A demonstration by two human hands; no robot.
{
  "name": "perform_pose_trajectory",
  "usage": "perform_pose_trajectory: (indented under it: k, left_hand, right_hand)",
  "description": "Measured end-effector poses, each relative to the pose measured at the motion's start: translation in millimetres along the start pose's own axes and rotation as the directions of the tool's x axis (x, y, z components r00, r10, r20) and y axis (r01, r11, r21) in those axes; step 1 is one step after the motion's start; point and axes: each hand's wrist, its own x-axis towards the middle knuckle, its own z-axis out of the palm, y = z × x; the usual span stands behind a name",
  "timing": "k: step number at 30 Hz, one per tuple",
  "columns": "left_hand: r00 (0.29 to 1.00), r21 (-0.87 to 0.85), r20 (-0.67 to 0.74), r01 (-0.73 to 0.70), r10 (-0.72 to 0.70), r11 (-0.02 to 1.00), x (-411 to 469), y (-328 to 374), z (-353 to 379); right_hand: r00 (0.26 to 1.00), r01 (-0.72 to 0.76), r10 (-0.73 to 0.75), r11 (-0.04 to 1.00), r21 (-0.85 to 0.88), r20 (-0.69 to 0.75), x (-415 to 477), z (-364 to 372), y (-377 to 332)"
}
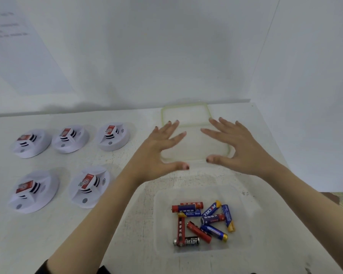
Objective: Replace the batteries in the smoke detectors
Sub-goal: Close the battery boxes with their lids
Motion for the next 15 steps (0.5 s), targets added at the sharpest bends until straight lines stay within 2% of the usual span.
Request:
perform_pose_trajectory:
  k: [3,8,12,15]
  left_hand:
    - [0.999,0.078,0.034,-0.015,0.013,0.997,2,-5,8]
    - [0.985,0.133,-0.137,-0.09,0.108,0.987,0,-12,23]
    - [0.972,0.17,-0.177,-0.121,0.151,0.978,0,-14,27]
    - [0.977,0.163,-0.159,-0.115,0.141,0.98,1,-14,27]
  right_hand:
    - [0.997,0.016,-0.014,1.0,-0.021,0.082,1,1,2]
    - [0.999,0.048,-0.048,0.999,0.0,-0.018,-2,10,5]
    - [0.992,0.08,-0.084,0.996,-0.048,-0.09,-2,17,6]
    - [0.996,0.07,-0.073,0.996,-0.057,-0.054,-2,13,6]
